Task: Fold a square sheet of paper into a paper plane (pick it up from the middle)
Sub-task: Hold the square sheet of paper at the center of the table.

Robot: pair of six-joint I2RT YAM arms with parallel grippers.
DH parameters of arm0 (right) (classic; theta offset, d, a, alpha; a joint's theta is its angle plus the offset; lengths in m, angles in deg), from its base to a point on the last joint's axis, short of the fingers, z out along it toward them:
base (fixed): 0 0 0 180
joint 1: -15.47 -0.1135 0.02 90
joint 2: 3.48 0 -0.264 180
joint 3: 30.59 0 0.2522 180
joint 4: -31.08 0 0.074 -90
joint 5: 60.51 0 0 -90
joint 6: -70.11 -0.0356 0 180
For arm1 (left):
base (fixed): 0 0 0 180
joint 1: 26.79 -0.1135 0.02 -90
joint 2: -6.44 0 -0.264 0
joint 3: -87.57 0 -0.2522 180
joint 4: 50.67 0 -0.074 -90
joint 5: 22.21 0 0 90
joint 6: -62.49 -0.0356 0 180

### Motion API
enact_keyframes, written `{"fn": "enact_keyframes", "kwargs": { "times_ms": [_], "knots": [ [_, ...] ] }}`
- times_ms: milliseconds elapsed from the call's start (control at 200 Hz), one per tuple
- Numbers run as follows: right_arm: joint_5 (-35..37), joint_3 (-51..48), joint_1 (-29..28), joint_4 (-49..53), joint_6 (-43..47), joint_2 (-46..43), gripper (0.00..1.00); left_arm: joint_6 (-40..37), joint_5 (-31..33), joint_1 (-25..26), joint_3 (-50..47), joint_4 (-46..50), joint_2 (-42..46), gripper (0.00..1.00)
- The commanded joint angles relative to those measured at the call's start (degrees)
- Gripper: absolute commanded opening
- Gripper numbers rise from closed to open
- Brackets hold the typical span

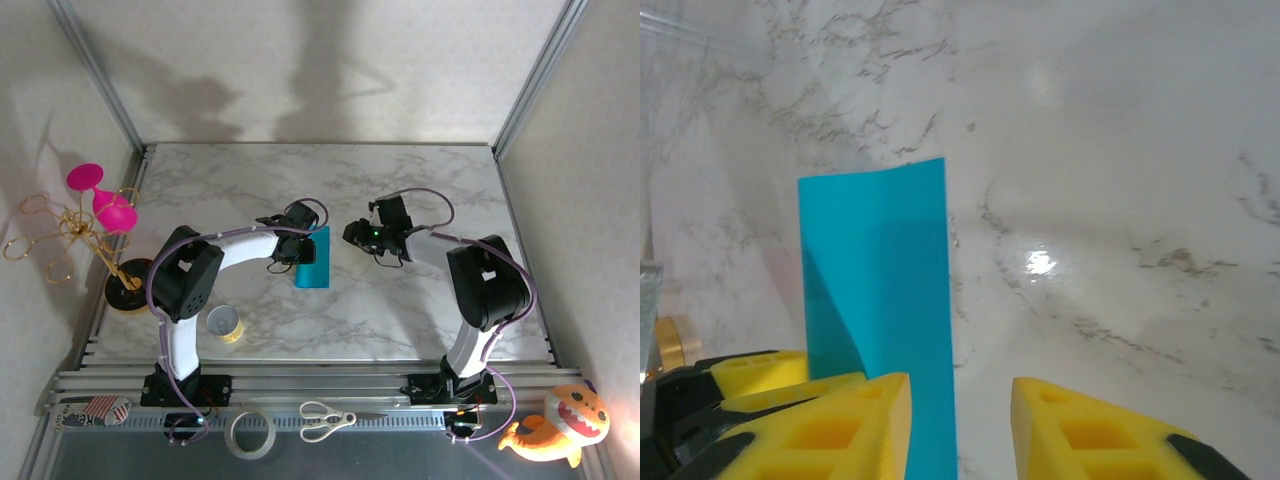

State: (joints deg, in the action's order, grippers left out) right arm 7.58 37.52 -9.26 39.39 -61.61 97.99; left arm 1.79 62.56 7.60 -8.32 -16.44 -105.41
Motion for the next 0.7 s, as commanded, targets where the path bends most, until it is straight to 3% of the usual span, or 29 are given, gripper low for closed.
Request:
{"fn": "enact_keyframes", "kwargs": {
  "times_ms": [0,300,696],
  "knots": [
    [-2.59,0.21,-1.61,-1.80,0.22,1.43,0.30,-1.43,4.16,-0.55,-1.75,3.44,-4.75,0.40],
    [-6.86,2.79,-4.68,-2.37,-0.38,5.45,0.18,-2.48,4.31,-0.55,-2.14,3.37,-5.30,0.41],
    [-8.51,5.71,-6.45,-0.74,-0.45,9.38,0.15,-2.85,4.27,-0.51,-2.06,3.44,-6.10,0.41]
  ]
}}
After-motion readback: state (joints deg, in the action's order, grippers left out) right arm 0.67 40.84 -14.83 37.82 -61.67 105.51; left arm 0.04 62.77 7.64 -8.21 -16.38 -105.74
